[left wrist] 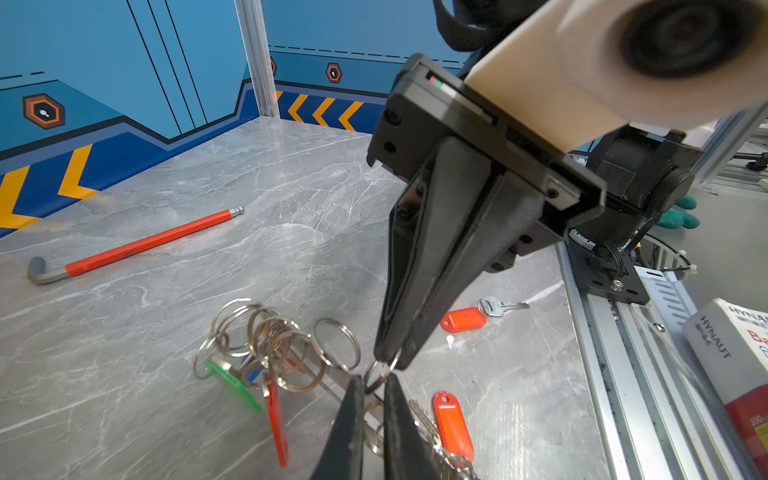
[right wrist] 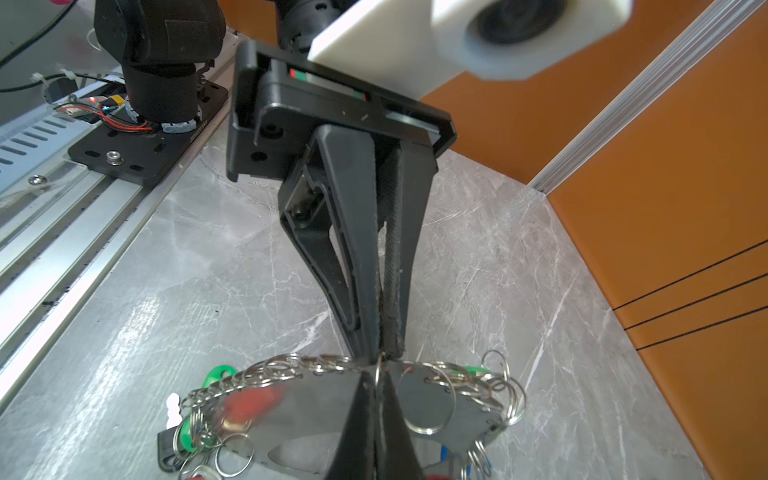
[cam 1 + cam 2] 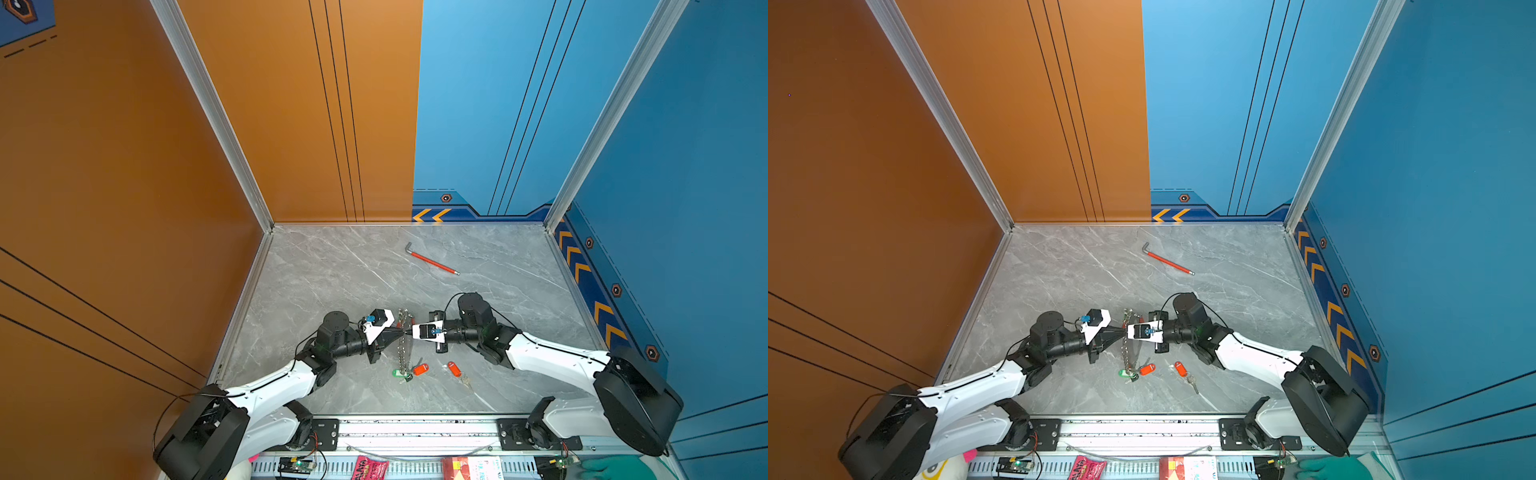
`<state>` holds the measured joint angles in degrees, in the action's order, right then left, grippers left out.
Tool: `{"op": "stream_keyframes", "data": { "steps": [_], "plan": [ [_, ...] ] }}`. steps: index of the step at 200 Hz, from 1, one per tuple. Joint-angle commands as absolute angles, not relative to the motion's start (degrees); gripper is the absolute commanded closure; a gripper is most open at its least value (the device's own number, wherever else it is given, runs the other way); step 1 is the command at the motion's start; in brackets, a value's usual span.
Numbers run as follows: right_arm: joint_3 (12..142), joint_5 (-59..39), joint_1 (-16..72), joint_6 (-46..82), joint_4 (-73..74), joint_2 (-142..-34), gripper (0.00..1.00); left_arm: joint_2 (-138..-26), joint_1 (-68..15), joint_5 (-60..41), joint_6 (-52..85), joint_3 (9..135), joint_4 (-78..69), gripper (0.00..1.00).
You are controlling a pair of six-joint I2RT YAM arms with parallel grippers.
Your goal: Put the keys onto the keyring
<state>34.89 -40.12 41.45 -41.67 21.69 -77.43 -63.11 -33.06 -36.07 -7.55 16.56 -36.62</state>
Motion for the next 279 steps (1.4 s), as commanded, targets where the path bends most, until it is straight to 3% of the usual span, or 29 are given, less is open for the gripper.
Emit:
{"op": "stream_keyframes", "data": {
  "steps": [1,30,76,153,242,279],
  "plan": [
    [37.2,-44.3,40.9,-41.0,13.2,-78.5,1.0,-63.1,-33.7,-37.9,-8.6,17.6,-36.8,0.87],
    [38.6,-46.0,40.6,-40.4,11.5,-79.2,1.0,-64.0,-33.9,-37.4,-9.1,18.1,-36.9,0.8],
    [39.8,-46.0,40.6,-39.7,11.6,-80.7,1.0,-64.7,-34.4,-37.2,-9.6,18.7,-36.8,0.78],
    [38.3,-47.9,38.0,-33.4,20.3,-82.4,1.0,-65.0,-34.1,-35.3,-9.2,18.3,-36.9,0.89],
    [38.3,-46.0,37.5,-33.9,18.5,-81.9,1.0,-65.1,-34.0,-32.2,-9.2,18.5,-36.8,0.99],
    [40.0,-46.7,36.9,-38.2,5.9,-77.1,0.85,-64.4,-34.4,-29.1,-11.6,19.5,-33.3,1.0]
  ]
}}
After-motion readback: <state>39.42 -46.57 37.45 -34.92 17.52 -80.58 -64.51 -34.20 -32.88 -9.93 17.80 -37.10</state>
